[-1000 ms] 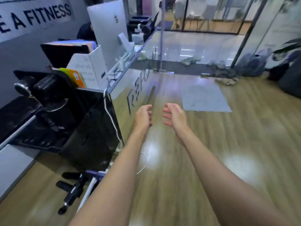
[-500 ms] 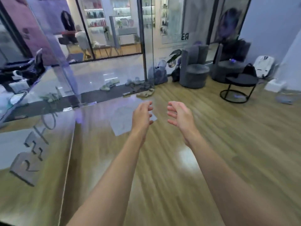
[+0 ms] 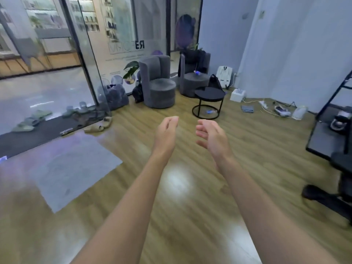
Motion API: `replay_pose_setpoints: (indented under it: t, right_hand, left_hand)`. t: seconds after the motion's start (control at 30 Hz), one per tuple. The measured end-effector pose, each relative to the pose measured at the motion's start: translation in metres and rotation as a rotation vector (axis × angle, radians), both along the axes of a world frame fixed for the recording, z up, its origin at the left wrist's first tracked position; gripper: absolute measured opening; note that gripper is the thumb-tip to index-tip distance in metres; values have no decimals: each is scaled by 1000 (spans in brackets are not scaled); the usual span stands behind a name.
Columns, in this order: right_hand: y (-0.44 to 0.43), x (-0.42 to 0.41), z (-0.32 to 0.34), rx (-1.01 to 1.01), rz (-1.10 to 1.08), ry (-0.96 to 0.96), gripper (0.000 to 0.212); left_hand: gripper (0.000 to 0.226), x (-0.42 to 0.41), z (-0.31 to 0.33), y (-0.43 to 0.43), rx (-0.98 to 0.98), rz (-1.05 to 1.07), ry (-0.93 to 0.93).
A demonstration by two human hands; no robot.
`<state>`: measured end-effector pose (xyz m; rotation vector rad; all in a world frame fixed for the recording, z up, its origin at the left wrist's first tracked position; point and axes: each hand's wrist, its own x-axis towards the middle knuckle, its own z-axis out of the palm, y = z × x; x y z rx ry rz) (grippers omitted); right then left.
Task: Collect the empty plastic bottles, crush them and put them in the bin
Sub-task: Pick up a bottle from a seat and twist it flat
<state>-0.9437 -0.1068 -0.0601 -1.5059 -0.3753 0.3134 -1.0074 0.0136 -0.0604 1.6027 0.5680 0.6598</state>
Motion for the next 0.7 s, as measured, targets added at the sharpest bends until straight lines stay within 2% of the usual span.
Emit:
replay_pose_setpoints:
  t: [0.2, 0.53, 0.7]
  right_hand:
    - [8, 132, -11, -10, -106, -19, 23]
    - [56, 371, -7, 3, -142, 18, 26]
    - [95, 479, -24, 6, -163, 37, 22]
  left_hand:
    - [24, 146, -10, 19, 10, -137, 37]
    - [22, 378, 10, 67, 35, -165, 45]
    - [22, 494, -6, 111, 10, -161, 56]
